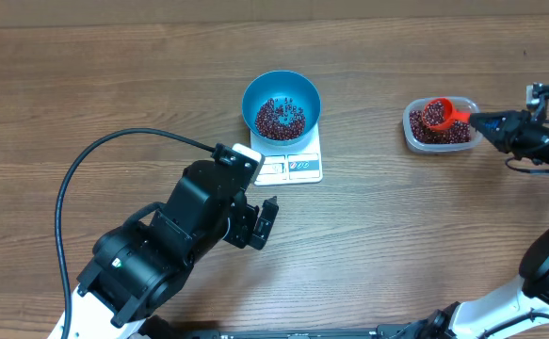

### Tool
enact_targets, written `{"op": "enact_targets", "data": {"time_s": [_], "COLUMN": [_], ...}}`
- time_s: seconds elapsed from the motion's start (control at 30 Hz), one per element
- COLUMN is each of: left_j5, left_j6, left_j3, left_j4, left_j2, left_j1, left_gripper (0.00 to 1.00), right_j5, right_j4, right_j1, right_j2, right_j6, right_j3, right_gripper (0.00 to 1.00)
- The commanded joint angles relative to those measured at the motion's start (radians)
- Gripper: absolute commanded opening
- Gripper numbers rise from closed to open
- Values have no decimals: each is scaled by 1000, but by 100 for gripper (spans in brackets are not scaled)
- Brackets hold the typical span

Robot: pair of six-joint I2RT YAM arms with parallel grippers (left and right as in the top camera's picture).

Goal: Scoop item into bowl and weigh 150g on scale
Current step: 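Lift the filled scoop out of the container with the right gripper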

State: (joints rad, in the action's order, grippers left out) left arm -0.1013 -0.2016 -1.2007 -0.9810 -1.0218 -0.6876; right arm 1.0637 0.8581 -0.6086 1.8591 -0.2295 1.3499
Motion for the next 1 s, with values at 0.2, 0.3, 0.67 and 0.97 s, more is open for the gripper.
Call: {"op": "enact_targets", "data": {"time_s": [0.2, 0.3, 0.67, 0.97], "left_j5": [-10, -10, -10, -10], "left_j6": [14, 15, 14, 14], "left_j3": [2, 2, 2, 2], "left_j4": [-3, -3, -3, -3], "left_j2": [-5, -5, -5, -5], "left_j1": [-6, -6, -6, -6], "left_gripper": [99, 99, 99, 99], "right_j5": [117, 117, 117, 116], "right_j4": [45, 44, -118, -323], "right_j1": [22, 57, 272, 446], "right_j2": [6, 6, 6, 6], "right_j6": [-3, -3, 180, 336], "right_j3": [-8, -8, -6, -6], "right_gripper": [4, 4, 4, 4]}}
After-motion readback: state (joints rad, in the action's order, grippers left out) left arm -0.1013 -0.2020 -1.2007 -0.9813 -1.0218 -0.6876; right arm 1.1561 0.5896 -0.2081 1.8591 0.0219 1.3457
